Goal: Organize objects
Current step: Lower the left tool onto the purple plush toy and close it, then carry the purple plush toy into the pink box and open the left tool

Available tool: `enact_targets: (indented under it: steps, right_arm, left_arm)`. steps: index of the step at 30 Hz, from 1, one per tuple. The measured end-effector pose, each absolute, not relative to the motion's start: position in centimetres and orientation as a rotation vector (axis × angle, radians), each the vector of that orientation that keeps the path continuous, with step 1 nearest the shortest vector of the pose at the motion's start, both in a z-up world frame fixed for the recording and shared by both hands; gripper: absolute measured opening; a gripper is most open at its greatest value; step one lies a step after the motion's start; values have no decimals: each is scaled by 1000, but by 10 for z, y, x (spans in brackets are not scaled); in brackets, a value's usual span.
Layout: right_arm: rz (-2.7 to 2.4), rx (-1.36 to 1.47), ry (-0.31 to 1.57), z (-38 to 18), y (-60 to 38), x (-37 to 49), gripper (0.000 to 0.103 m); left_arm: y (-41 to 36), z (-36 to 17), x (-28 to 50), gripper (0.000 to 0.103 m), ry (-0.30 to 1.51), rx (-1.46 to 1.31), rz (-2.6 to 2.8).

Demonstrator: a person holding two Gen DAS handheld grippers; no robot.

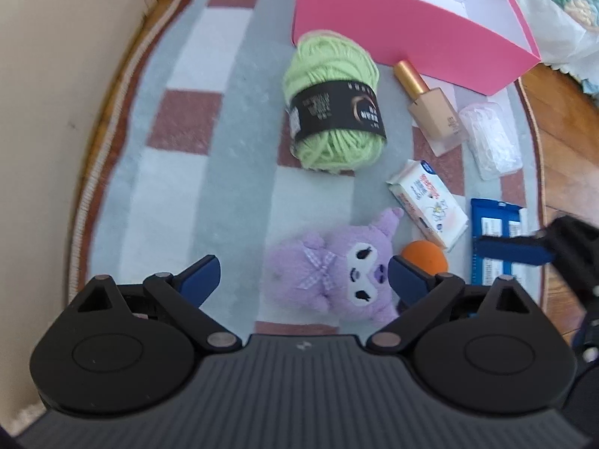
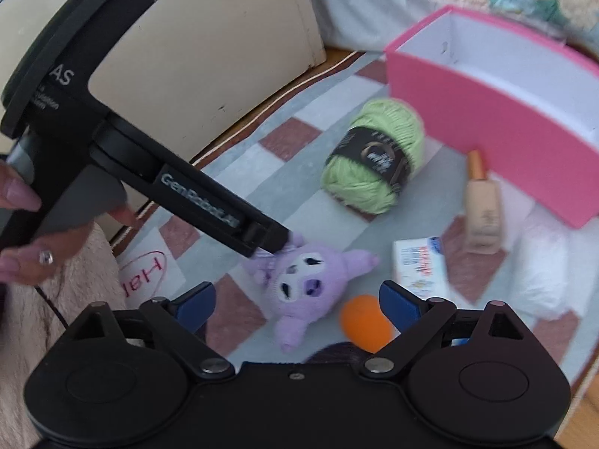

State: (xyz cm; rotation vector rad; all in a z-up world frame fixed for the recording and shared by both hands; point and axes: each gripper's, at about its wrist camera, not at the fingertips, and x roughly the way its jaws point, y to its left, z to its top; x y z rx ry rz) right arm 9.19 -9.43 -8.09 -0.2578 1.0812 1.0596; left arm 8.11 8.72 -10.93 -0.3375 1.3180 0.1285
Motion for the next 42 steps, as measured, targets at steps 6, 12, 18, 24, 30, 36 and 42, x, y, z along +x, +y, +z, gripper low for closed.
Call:
enact_targets:
  steps: [6, 12, 18, 24, 30, 36, 42]
  right_arm:
    - [1104, -225, 1113, -99, -78, 93, 93]
    - [1067, -263, 1238, -123, -63, 92, 88]
    - [987, -294, 1272, -138, -52, 89, 84]
    - [947, -335, 1193, -139, -51, 77, 74]
    - [928, -317, 1158, -145, -57, 85, 58]
    - [927, -332, 1118, -146, -56, 79, 56]
    - [909, -304, 1080, -135, -65, 78, 54]
  left_arm:
    - [93, -131, 83, 87, 1335, -361, 128]
    - [107, -144, 84, 73, 1322, -430, 132]
    - [109, -158, 83, 61, 1326, -462, 115]
    - [118, -166, 79, 59, 1303, -563, 140]
    - [126, -172, 71, 59, 1289, -691, 157]
    - [122, -171, 61, 56, 1228, -782, 119]
    - [114, -154, 53, 52, 1167, -754, 113]
